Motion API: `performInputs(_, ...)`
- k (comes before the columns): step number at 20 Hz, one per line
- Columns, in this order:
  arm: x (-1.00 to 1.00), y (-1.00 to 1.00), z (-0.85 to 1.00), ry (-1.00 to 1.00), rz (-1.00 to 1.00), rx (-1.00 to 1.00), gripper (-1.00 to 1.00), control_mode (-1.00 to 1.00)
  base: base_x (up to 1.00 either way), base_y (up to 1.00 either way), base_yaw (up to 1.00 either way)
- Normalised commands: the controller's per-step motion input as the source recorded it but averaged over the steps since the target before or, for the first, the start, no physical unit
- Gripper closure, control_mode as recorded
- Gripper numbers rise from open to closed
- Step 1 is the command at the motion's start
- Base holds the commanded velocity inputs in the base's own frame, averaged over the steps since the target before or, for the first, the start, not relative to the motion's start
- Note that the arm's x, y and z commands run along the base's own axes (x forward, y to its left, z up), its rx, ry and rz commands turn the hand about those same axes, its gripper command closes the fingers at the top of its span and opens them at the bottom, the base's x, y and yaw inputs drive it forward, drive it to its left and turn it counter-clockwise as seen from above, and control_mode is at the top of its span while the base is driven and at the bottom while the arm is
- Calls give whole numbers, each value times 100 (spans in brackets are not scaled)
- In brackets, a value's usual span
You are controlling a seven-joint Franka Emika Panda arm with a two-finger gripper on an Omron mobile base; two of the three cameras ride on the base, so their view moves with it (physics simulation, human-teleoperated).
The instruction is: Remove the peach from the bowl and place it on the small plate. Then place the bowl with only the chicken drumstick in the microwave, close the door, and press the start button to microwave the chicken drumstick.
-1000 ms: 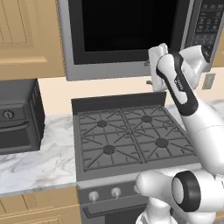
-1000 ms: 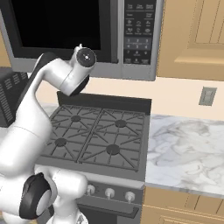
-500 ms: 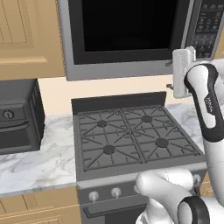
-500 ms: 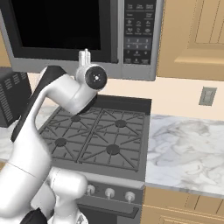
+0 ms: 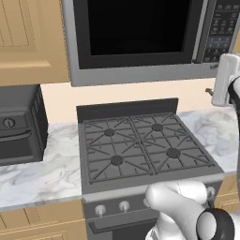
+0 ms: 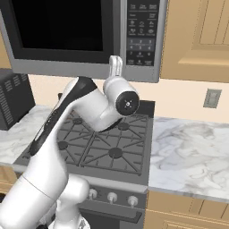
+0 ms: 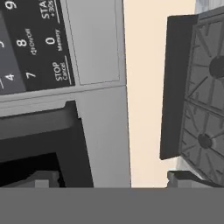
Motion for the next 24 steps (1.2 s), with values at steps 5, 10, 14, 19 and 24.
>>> performInputs(5, 0, -98, 9, 0, -9, 10, -100, -100, 0, 0, 0)
performInputs(10, 6, -56, 1, 0, -1, 8, -100, -100, 0, 0, 0)
performInputs(14, 22, -6, 0, 0, 0, 3, -100, -100, 0, 0, 0)
performInputs(19, 26, 1, 0, 0, 0, 1, -100, -100, 0, 0, 0)
performInputs(24, 19, 0, -2, 0, 0, 0, -100, -100, 0, 0, 0)
